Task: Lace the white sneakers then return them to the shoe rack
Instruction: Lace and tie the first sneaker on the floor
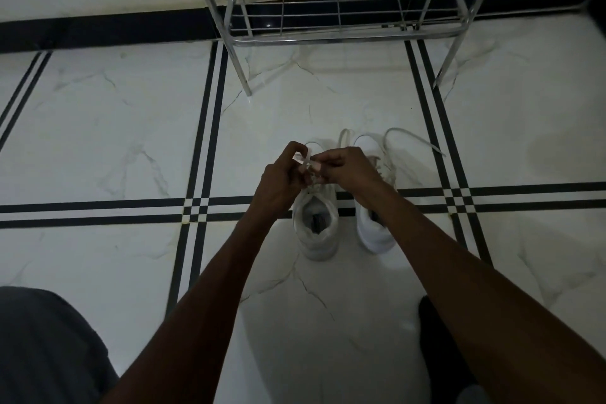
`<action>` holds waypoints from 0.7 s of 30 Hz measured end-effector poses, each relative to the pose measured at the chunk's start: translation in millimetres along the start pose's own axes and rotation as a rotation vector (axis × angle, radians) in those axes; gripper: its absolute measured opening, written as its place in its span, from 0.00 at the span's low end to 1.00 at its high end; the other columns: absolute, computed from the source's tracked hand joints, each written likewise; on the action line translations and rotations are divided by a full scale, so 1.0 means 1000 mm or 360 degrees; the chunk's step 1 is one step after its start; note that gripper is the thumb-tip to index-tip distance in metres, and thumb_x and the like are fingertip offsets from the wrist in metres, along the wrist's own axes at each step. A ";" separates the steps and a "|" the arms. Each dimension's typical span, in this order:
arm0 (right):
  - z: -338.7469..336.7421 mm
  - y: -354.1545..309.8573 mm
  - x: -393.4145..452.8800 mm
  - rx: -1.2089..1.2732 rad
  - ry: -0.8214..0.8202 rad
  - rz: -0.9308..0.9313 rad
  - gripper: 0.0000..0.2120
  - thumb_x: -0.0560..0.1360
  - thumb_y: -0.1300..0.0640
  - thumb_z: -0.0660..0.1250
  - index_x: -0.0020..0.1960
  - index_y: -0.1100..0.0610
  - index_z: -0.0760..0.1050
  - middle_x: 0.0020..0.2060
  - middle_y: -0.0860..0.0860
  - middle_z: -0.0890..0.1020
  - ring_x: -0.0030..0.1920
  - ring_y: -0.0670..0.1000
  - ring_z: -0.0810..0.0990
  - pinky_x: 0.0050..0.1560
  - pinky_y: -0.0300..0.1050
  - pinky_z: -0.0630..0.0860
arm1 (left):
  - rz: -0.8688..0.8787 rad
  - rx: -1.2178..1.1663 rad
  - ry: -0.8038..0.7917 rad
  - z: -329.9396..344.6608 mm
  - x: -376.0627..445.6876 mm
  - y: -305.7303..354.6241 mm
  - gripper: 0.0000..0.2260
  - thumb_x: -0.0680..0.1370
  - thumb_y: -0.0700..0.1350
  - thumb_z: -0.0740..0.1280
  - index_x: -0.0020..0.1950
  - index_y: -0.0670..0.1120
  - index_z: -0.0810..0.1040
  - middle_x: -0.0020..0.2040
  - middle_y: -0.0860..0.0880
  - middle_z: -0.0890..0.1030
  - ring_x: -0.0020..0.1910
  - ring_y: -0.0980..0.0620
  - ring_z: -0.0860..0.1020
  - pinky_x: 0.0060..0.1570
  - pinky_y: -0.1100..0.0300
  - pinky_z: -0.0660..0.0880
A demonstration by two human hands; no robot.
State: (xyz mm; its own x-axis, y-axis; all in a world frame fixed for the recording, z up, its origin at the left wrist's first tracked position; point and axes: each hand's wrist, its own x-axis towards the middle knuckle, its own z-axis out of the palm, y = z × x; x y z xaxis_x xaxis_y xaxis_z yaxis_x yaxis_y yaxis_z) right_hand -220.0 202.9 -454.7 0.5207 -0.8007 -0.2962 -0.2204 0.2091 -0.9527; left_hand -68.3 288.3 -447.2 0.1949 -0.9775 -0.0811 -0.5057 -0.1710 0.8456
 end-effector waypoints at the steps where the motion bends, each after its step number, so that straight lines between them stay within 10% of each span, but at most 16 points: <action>1: 0.000 0.001 0.001 -0.0030 -0.0075 -0.0011 0.09 0.75 0.61 0.73 0.53 0.63 0.85 0.45 0.64 0.87 0.49 0.63 0.86 0.54 0.54 0.84 | 0.0007 0.0040 0.0008 0.000 0.001 0.000 0.14 0.76 0.48 0.61 0.60 0.47 0.69 0.39 0.41 0.85 0.36 0.39 0.81 0.37 0.44 0.79; 6: 0.009 -0.002 0.002 -0.0175 0.0122 -0.0058 0.14 0.69 0.46 0.77 0.44 0.57 0.86 0.38 0.57 0.88 0.44 0.59 0.87 0.50 0.59 0.83 | -0.0021 0.0055 0.0021 0.004 0.004 -0.004 0.17 0.79 0.36 0.64 0.65 0.42 0.64 0.42 0.46 0.87 0.39 0.47 0.85 0.40 0.48 0.82; 10: 0.013 0.000 0.004 0.0153 0.0246 0.0087 0.09 0.72 0.55 0.77 0.50 0.58 0.86 0.43 0.57 0.88 0.45 0.57 0.87 0.52 0.57 0.84 | -0.0153 -0.0205 0.0013 0.005 0.003 -0.014 0.26 0.82 0.37 0.67 0.74 0.46 0.58 0.46 0.50 0.86 0.41 0.63 0.84 0.42 0.65 0.80; 16: -0.007 -0.008 -0.002 -0.0532 -0.0117 -0.0109 0.08 0.75 0.55 0.74 0.52 0.55 0.86 0.45 0.52 0.88 0.41 0.51 0.87 0.40 0.39 0.83 | -0.0486 -0.0543 0.0119 0.000 0.003 -0.020 0.31 0.80 0.36 0.69 0.78 0.46 0.57 0.54 0.42 0.86 0.39 0.60 0.81 0.33 0.72 0.75; 21: -0.011 -0.010 0.003 -0.1154 0.0140 -0.0423 0.04 0.69 0.61 0.77 0.43 0.54 0.88 0.41 0.53 0.87 0.41 0.49 0.83 0.43 0.37 0.79 | -0.0407 -0.0599 0.0156 0.007 0.005 -0.019 0.27 0.80 0.41 0.71 0.77 0.45 0.66 0.54 0.43 0.87 0.53 0.49 0.85 0.42 0.73 0.76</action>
State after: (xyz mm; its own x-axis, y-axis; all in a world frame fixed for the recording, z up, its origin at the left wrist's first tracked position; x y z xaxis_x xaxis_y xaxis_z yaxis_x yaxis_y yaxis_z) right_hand -225.1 191.9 -445.4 0.5708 -0.8206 -0.0288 -0.5977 -0.3911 -0.6999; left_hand -63.1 285.6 -467.3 0.3615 -0.8903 -0.2769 -0.0947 -0.3305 0.9390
